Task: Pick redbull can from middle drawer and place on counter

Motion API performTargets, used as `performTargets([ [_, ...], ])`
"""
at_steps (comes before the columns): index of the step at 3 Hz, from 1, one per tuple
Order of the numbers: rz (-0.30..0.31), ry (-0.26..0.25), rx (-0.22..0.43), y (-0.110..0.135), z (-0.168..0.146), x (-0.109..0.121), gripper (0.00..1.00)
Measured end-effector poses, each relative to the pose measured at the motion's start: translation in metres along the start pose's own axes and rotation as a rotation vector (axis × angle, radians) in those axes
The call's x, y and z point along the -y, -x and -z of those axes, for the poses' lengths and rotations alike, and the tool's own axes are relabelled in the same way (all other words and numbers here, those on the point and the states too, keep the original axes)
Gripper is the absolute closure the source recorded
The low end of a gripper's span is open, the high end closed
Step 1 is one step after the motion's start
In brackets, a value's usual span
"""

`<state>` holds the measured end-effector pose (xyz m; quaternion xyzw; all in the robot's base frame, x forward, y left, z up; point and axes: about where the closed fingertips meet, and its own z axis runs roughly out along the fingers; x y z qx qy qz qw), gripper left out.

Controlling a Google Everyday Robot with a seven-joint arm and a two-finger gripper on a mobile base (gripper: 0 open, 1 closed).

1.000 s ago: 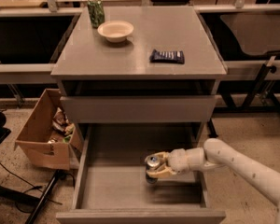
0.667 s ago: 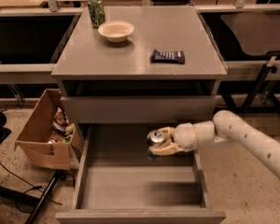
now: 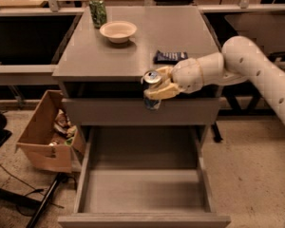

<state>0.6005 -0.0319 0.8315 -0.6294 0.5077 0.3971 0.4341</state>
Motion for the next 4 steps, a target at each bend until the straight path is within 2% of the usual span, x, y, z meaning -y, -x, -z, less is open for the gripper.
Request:
performTargets([
  [1, 0.056, -0.001, -0.002, 0.080, 0.002, 0.035, 1.00],
  [2, 0.093, -0.020, 0.031, 0.141, -0.003, 0.069, 1.00],
  [3, 0.083, -0.050, 0.030, 0.162, -0.019, 0.107, 1.00],
  [4, 0.030, -0.053, 0.012, 0.150, -0.048, 0.139, 1.00],
])
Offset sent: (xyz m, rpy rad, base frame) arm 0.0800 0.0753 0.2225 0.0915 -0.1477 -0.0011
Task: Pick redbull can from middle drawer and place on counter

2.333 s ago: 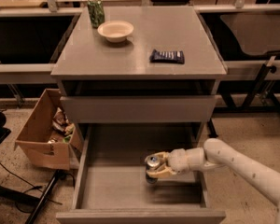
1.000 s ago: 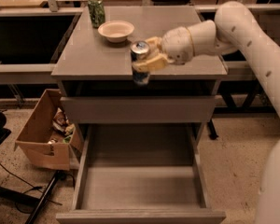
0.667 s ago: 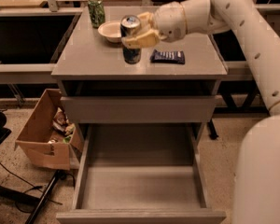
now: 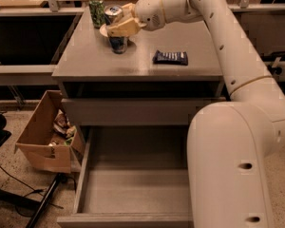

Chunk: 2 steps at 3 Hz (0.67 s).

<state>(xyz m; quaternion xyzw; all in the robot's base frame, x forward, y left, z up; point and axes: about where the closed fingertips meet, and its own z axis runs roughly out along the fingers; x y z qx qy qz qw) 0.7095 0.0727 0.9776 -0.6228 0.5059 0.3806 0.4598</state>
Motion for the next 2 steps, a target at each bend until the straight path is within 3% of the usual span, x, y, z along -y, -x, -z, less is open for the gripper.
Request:
performTargets([
  [2, -0.133, 0.019, 0.051, -0.067, -0.046, 0.033, 1.00],
])
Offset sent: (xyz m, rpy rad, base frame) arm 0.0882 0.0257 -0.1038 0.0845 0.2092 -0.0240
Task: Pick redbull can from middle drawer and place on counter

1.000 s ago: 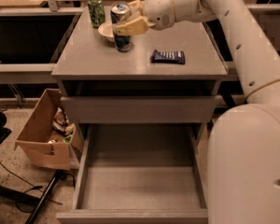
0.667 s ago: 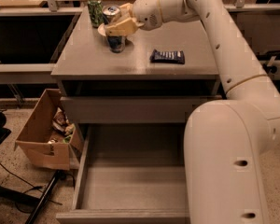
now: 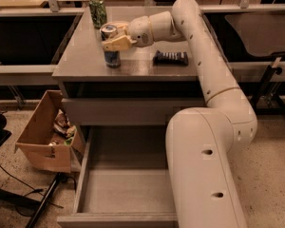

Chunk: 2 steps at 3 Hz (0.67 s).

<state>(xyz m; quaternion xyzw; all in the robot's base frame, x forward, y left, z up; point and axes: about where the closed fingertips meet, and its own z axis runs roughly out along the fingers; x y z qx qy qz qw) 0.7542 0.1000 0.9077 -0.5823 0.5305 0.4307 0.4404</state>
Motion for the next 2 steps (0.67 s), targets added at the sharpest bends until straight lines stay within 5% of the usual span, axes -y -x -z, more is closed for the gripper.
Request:
performTargets([
  [2, -0.011, 0.001, 0.005, -0.0080, -0.0035, 0.0038, 0.63],
])
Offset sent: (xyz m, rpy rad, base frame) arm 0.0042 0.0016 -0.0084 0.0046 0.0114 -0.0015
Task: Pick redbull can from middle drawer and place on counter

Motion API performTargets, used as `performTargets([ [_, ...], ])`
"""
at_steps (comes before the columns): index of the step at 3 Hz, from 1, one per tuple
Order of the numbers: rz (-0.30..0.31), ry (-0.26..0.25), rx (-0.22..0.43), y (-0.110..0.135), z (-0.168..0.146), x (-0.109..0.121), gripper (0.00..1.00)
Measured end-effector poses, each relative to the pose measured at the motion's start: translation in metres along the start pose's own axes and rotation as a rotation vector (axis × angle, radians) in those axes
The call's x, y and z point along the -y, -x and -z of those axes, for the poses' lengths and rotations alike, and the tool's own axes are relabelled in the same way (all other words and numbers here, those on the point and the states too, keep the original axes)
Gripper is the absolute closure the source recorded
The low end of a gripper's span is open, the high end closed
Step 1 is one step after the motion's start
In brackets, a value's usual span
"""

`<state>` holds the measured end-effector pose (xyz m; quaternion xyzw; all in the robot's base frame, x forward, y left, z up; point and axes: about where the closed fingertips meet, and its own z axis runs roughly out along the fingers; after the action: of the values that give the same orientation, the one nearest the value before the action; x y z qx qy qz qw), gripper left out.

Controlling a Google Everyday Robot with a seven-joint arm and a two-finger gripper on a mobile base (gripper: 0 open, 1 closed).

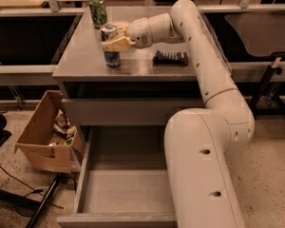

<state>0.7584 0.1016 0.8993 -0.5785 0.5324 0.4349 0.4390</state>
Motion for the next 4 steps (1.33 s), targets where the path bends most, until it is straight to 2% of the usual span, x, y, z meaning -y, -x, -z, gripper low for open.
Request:
performTargets([
  [2, 0.000, 0.000, 0.000, 0.000, 0.000, 0.000, 0.15],
  [3, 0.066, 0.009, -0.003, 0.028, 0.001, -0.008, 0.00],
  [4, 0.158, 0.025, -0.045, 0.074, 0.005, -0.030, 0.00],
])
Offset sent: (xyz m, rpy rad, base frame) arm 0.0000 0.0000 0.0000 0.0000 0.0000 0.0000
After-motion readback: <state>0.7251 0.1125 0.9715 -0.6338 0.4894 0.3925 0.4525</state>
